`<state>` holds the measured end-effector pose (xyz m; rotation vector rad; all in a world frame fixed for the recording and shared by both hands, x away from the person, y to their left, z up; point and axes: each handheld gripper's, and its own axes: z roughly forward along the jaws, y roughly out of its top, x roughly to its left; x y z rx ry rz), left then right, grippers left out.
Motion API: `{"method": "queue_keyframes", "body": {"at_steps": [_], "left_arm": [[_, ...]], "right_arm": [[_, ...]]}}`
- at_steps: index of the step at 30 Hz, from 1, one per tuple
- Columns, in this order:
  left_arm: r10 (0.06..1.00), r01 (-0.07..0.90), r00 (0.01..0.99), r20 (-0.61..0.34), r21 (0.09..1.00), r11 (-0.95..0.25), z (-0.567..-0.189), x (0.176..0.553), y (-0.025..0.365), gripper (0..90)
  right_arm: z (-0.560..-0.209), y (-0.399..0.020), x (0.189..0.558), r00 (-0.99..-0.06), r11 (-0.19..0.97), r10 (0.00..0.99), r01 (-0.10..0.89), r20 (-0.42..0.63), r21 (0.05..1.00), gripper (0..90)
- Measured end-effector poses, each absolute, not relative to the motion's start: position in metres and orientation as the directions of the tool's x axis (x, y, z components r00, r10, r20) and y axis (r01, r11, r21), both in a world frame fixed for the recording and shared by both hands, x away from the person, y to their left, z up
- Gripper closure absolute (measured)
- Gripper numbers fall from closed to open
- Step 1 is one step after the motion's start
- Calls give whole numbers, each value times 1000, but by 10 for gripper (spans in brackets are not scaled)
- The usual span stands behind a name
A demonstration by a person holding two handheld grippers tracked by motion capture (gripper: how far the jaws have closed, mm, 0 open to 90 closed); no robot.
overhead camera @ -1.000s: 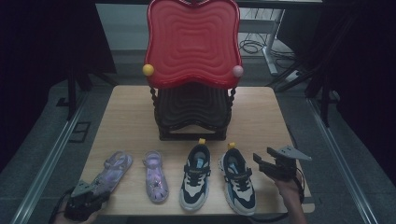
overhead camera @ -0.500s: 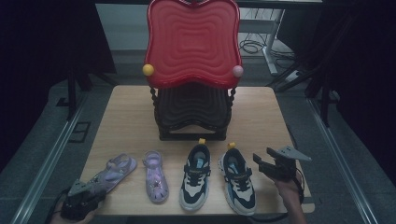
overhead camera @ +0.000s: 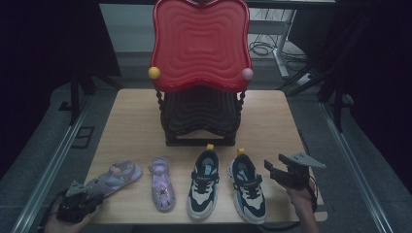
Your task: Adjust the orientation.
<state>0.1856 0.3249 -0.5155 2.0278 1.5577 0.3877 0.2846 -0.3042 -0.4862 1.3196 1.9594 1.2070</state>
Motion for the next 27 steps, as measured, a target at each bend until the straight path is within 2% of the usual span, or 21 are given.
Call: {"method": "queue_keyframes", "body": {"at_steps": [6,27], "left_arm": [[959,798,276,-68,573,-189,-514,190,329,885],[956,795,274,-105,584,-163,-516,209,349,897]], "right_arm": [[-487,-304,285,-416,145,906,481,80,864,338],[-490,-303,286,-413,142,907,489,85,861,346]]}}
